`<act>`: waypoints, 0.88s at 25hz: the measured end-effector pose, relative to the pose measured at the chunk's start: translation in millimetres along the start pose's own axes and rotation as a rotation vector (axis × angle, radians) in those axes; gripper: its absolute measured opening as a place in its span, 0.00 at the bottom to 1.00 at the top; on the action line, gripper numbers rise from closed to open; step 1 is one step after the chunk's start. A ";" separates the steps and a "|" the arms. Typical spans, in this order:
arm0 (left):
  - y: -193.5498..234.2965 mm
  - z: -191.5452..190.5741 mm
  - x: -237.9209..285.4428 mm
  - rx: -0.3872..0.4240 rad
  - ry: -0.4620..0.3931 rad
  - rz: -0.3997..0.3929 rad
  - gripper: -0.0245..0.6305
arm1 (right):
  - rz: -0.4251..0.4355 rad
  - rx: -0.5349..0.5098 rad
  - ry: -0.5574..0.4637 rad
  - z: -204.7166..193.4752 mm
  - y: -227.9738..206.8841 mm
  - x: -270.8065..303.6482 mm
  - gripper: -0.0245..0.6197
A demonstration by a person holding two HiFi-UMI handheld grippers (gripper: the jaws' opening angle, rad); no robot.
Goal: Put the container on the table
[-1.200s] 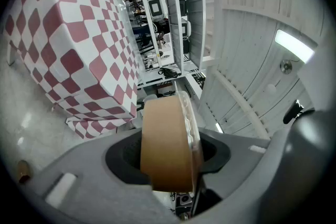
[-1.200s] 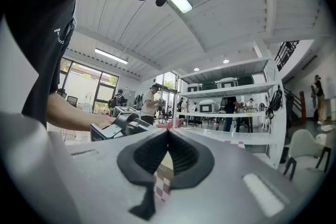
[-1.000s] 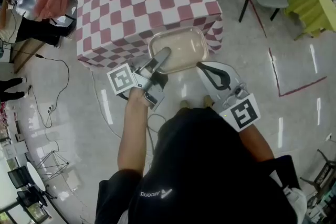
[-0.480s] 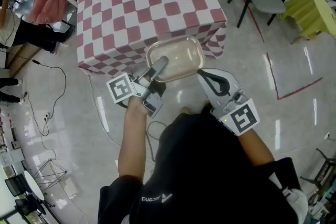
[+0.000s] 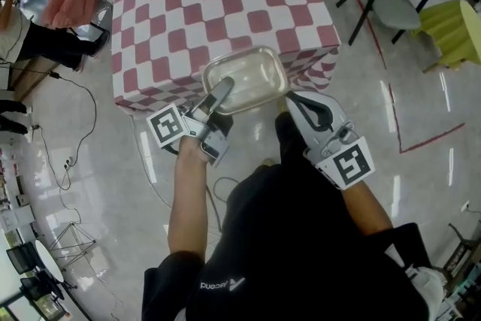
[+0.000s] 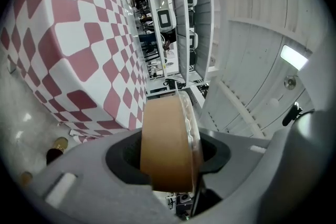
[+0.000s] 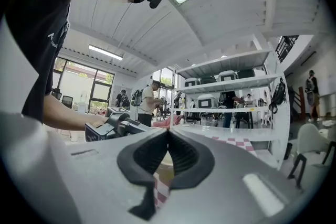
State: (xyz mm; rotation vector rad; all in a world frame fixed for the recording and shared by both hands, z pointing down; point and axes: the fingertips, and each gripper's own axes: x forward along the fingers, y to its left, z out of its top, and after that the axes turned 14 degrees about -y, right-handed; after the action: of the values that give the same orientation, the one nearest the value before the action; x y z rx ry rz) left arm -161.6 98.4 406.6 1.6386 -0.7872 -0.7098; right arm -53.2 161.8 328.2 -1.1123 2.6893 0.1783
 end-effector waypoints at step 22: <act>94.6 163.0 337.1 0.086 0.036 0.162 0.34 | 0.048 0.054 0.011 -75.5 -311.1 207.5 0.04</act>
State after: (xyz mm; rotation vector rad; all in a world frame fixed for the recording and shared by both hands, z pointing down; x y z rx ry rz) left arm -102.2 -280.3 453.4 1.6381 -0.9237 -0.5367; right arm 12.5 -213.8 340.7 -1.0375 2.7152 0.1077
